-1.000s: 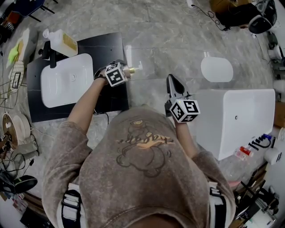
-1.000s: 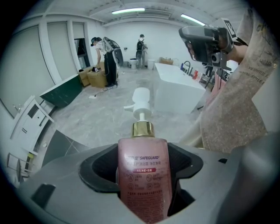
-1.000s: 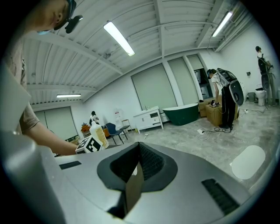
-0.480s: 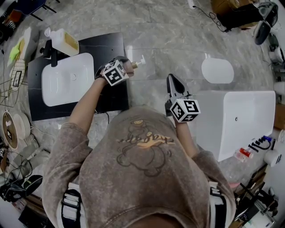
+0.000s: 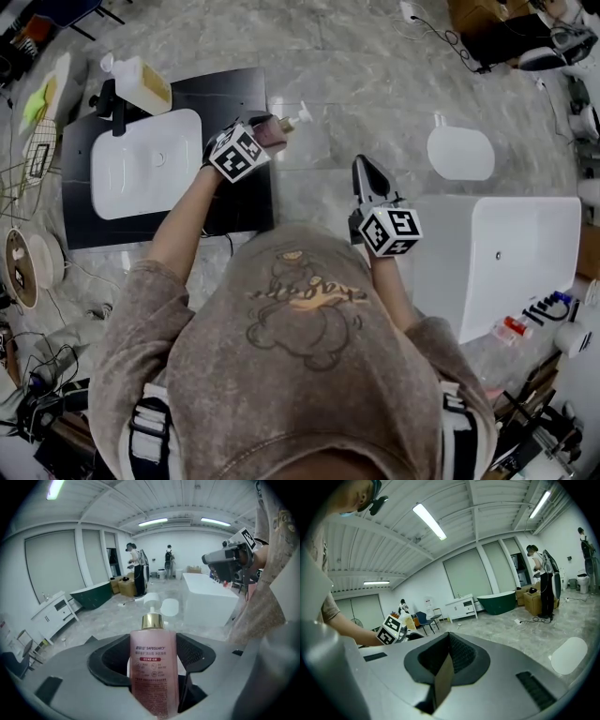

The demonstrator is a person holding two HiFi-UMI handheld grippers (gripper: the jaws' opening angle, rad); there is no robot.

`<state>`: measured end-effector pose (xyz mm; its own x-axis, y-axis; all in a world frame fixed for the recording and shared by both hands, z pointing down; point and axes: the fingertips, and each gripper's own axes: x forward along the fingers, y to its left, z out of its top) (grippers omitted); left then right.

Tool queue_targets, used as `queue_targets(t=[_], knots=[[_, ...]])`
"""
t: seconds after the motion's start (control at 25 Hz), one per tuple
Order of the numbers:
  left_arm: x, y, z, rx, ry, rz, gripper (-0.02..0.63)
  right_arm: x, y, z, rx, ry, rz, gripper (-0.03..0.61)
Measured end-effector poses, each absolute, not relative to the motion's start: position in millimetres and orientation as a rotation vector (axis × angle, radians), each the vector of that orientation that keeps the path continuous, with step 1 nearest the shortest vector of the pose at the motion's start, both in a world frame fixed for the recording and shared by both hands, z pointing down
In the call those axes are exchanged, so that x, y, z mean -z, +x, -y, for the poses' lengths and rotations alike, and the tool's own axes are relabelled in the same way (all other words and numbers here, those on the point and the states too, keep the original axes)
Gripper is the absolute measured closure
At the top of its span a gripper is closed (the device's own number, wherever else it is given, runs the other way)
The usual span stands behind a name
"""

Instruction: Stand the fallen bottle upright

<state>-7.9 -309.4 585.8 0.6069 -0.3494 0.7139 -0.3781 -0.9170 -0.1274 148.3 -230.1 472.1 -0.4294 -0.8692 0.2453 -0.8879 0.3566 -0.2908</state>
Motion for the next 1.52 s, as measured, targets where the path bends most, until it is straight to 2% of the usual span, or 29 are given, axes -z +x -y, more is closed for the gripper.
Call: queue_targets(t=[1.12, 1.52], knots=[[-582.0, -32.4, 294.7, -1.134, 2.779, 0.772, 0.319, -468.9, 142.2, 225.1, -0.573, 1.598, 2.576, 0.579], [-547.0, -51.9, 297.0, -0.869, 2.816, 0.996, 0.321, -470.6, 134.2, 226.0, -0.559, 1.575, 2.581, 0.58]])
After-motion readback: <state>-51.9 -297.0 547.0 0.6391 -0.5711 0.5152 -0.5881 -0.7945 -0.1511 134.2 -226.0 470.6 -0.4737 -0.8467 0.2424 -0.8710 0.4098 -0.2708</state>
